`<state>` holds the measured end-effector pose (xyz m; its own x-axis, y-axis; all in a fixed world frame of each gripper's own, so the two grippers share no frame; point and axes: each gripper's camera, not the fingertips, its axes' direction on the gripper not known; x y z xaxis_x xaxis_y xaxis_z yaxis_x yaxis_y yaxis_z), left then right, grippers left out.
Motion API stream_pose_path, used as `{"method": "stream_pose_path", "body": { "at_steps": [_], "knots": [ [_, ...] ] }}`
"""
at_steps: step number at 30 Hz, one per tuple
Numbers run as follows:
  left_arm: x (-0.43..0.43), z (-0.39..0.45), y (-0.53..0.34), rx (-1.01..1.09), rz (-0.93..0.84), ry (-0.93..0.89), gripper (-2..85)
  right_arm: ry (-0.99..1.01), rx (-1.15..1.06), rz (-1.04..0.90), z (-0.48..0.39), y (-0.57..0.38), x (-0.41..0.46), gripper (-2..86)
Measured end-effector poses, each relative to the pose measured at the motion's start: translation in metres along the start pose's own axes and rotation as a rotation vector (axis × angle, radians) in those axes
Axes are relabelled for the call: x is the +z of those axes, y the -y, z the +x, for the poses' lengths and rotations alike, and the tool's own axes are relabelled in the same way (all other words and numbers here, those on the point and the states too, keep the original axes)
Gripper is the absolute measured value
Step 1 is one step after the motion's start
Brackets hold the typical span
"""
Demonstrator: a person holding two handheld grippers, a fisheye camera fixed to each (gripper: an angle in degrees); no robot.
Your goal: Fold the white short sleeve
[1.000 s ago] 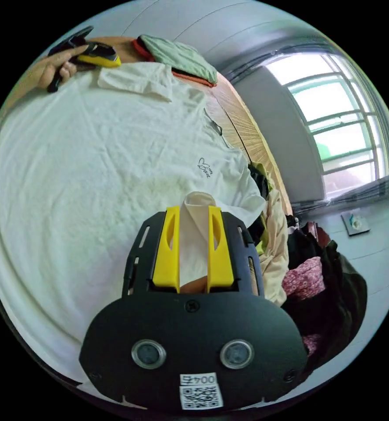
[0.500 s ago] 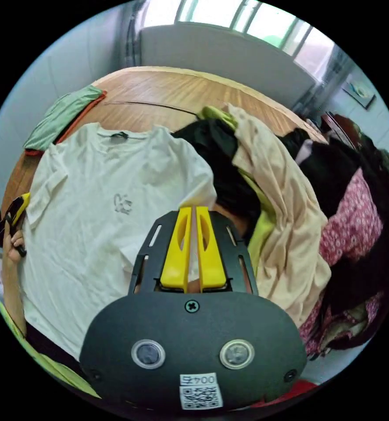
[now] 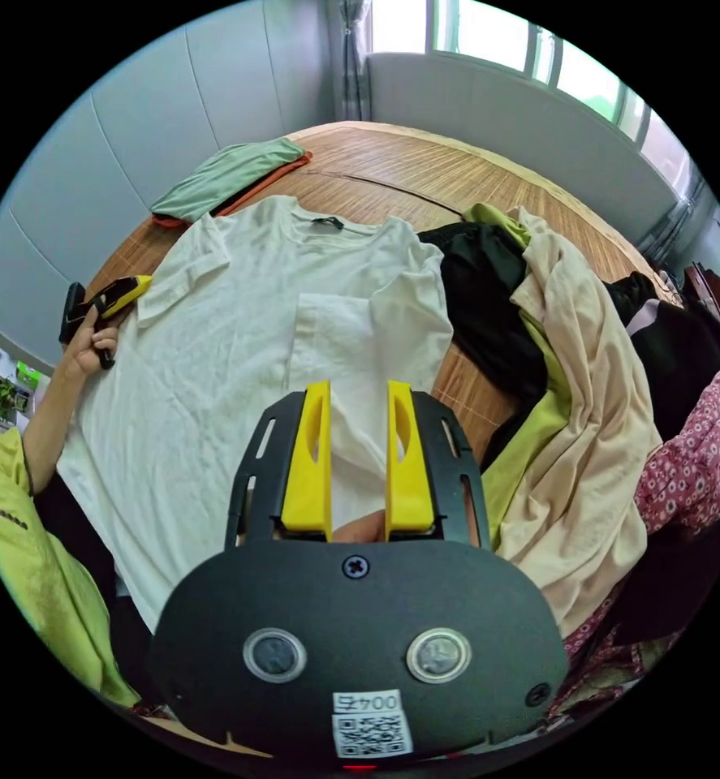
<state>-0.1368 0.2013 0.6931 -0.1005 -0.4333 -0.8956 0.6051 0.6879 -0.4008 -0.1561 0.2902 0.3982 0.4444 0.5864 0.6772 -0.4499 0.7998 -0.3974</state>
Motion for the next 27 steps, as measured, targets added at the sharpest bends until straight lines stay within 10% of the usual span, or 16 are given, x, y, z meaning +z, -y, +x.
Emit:
{"method": "stream_pose_path", "body": {
  "at_steps": [11,18,22,27],
  "knots": [
    [-0.002,0.000,0.001,0.000,-0.001,0.000,0.1,0.197,-0.114,-0.151,-0.001,-0.065,0.001,3.6],
    [-0.005,-0.001,0.001,0.001,-0.001,-0.005,0.2,0.057,0.076,0.105,0.014,-0.044,-0.028,5.5],
    [-0.007,0.000,0.001,0.003,0.001,0.004,0.2,0.005,0.013,-0.179,0.000,-0.043,0.024,5.1],
    [-0.009,-0.001,0.003,0.000,-0.002,-0.003,0.2,-0.081,0.103,0.100,-0.001,-0.030,-0.012,5.6]
  ]
}}
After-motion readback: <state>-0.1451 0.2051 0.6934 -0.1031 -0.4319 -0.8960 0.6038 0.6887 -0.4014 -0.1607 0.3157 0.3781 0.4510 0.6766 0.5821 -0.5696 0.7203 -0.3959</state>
